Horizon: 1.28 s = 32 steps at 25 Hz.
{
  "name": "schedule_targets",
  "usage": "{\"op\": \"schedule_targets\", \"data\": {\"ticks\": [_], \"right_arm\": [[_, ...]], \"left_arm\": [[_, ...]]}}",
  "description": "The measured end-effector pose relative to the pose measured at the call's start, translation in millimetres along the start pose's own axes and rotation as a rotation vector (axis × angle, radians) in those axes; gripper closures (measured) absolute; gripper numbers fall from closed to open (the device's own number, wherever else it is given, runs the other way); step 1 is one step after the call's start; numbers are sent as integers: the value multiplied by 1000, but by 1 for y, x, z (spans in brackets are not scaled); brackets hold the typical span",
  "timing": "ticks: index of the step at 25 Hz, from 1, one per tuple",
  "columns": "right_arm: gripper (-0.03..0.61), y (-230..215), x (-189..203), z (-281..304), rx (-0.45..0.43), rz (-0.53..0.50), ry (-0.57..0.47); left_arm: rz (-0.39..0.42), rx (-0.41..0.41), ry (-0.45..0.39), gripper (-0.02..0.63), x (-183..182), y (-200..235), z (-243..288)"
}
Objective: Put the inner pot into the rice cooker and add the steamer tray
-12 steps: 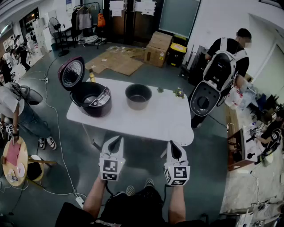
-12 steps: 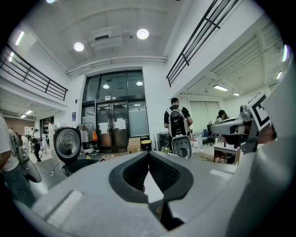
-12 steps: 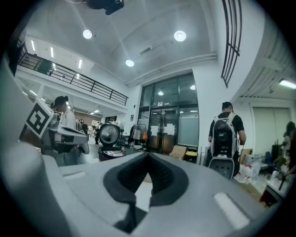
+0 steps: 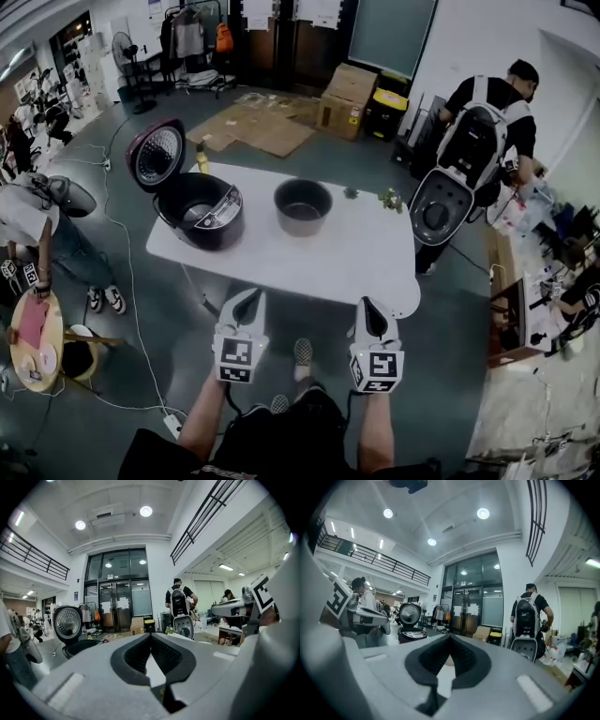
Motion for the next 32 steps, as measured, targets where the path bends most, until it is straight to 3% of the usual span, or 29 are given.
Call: {"op": "schedule_targets", "data": {"ticks": [16,32], "right_arm": [[574,-36,16,143,-79,34,23],[574,-73,48,287,-165,71,110]], "left_arm": [[-22,-76,57,603,-8,49,117],[-70,-117,152,603,-3,85,249]]}}
Point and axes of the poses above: the fingertips, and each gripper's own axes: z forward along the fingers, y to its left, x out of its underside, the point moved 10 cm from there along -z, backward along the fingers, and after that the axes turned 12 degrees about -z, right-handed, at the moved point
